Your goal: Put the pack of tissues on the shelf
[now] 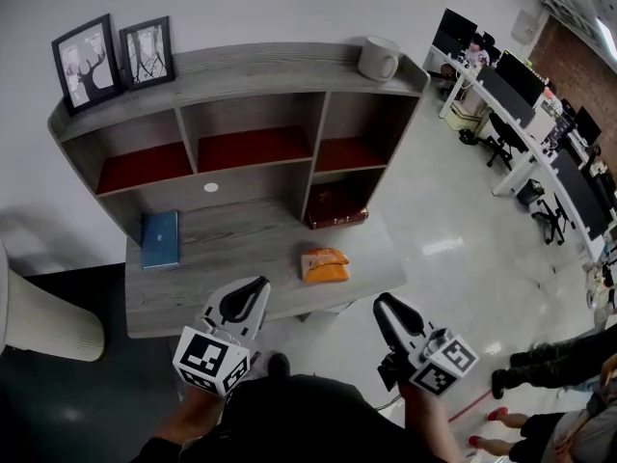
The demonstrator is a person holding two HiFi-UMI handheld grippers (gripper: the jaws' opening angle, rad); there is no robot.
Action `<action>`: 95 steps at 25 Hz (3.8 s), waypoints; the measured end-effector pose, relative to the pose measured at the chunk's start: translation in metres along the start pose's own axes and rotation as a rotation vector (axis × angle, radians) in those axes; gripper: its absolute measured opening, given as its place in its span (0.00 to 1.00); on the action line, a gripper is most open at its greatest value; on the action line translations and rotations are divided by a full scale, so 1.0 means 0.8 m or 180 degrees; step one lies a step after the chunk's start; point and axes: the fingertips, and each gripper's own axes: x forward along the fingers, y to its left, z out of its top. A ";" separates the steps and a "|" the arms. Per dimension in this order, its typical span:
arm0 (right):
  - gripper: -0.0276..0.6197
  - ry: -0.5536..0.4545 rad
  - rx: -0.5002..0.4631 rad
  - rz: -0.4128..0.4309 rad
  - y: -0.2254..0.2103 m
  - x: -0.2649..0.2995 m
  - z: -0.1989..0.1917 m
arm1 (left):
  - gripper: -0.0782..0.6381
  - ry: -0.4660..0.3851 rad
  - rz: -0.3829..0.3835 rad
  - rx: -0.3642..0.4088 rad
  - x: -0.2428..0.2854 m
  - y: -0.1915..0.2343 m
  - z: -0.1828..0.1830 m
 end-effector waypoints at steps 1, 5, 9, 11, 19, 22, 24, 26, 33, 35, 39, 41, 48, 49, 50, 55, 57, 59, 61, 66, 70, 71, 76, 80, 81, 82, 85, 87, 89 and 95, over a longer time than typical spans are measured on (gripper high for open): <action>0.08 0.0007 -0.0003 0.0002 -0.003 0.010 0.000 | 0.15 0.0012 -0.0019 0.0011 0.006 0.008 0.000; 0.08 0.0021 0.0064 -0.0038 -0.023 0.041 -0.002 | 0.15 0.0068 -0.0100 0.0023 0.030 0.029 -0.001; 0.08 0.0068 0.0128 -0.0024 -0.049 0.067 -0.002 | 0.15 0.0093 -0.0121 -0.0084 0.053 0.041 0.000; 0.08 0.0100 0.0142 0.0016 -0.063 0.080 -0.003 | 0.15 0.0106 -0.0106 -0.0107 0.065 0.045 0.000; 0.08 0.0213 0.0029 0.0218 -0.136 0.114 0.006 | 0.15 0.0215 0.0095 -0.0148 0.138 0.054 -0.008; 0.08 0.0239 -0.0051 0.0304 -0.173 0.121 0.019 | 0.15 0.0295 0.0209 -0.0230 0.177 0.055 -0.016; 0.08 0.0349 -0.0126 0.0368 -0.197 0.126 0.020 | 0.15 0.0308 0.0288 -0.0277 0.199 0.054 -0.017; 0.09 0.0491 -0.0157 0.0484 -0.216 0.131 0.016 | 0.15 0.0257 0.0366 -0.0299 0.216 0.051 -0.013; 0.20 0.0883 -0.0112 0.0990 -0.255 0.147 -0.009 | 0.15 0.0247 0.0652 -0.0291 0.260 0.043 -0.009; 0.22 0.1086 -0.0074 0.1079 -0.257 0.151 -0.026 | 0.15 0.0243 0.0734 -0.0286 0.265 0.045 -0.011; 0.24 0.1396 -0.0181 0.1184 -0.254 0.162 -0.049 | 0.15 0.0254 0.0815 -0.0327 0.266 0.051 -0.025; 0.25 0.1438 -0.0178 0.1233 -0.251 0.169 -0.058 | 0.15 0.0301 0.0815 -0.0359 0.266 0.054 -0.039; 0.29 0.1628 -0.0356 0.1294 -0.265 0.192 -0.112 | 0.15 0.0469 0.0729 -0.0456 0.278 0.065 -0.094; 0.29 0.1680 -0.0435 0.1313 -0.267 0.193 -0.123 | 0.15 0.0489 0.0708 -0.0458 0.280 0.066 -0.101; 0.30 0.1730 -0.0503 0.1327 -0.268 0.195 -0.133 | 0.15 0.0505 0.0691 -0.0465 0.282 0.067 -0.108; 0.32 0.2040 -0.0660 0.1344 -0.273 0.206 -0.191 | 0.15 0.0580 0.0624 -0.0522 0.291 0.078 -0.145; 0.33 0.2167 -0.0786 0.1342 -0.276 0.208 -0.215 | 0.15 0.0591 0.0615 -0.0559 0.293 0.080 -0.156; 0.34 0.2284 -0.0882 0.1349 -0.280 0.206 -0.236 | 0.15 0.0583 0.0620 -0.0603 0.293 0.081 -0.167; 0.35 0.2397 -0.0945 0.1343 -0.285 0.205 -0.257 | 0.15 0.0591 0.0620 -0.0643 0.292 0.081 -0.179; 0.38 0.2706 -0.1115 0.1302 -0.306 0.195 -0.307 | 0.15 0.0715 0.0566 -0.0738 0.293 0.080 -0.215; 0.39 0.2885 -0.1242 0.1240 -0.320 0.192 -0.339 | 0.15 0.0737 0.0552 -0.0790 0.294 0.079 -0.223; 0.39 0.2905 -0.1273 0.1213 -0.324 0.192 -0.345 | 0.15 0.0734 0.0547 -0.0797 0.294 0.078 -0.224; 0.39 0.3001 -0.1345 0.1104 -0.336 0.199 -0.368 | 0.15 0.0751 0.0512 -0.0820 0.296 0.080 -0.229; 0.38 0.3136 -0.1428 0.1100 -0.339 0.198 -0.379 | 0.15 0.0756 0.0513 -0.0853 0.296 0.080 -0.223; 0.34 0.3162 -0.1447 0.1104 -0.339 0.199 -0.380 | 0.15 0.0757 0.0515 -0.0849 0.295 0.080 -0.220; 0.27 0.3174 -0.1467 0.1106 -0.339 0.199 -0.379 | 0.15 0.0759 0.0517 -0.0841 0.294 0.081 -0.217; 0.18 0.3178 -0.1509 0.1115 -0.338 0.198 -0.377 | 0.15 0.0757 0.0533 -0.0808 0.291 0.084 -0.209; 0.16 0.3175 -0.1524 0.1134 -0.336 0.198 -0.374 | 0.15 0.0755 0.0553 -0.0794 0.289 0.088 -0.205; 0.15 0.3156 -0.1538 0.1151 -0.332 0.198 -0.368 | 0.15 0.0748 0.0569 -0.0778 0.288 0.092 -0.198; 0.13 0.3030 -0.1565 0.1092 -0.329 0.202 -0.327 | 0.15 0.0691 0.0603 -0.0707 0.286 0.098 -0.167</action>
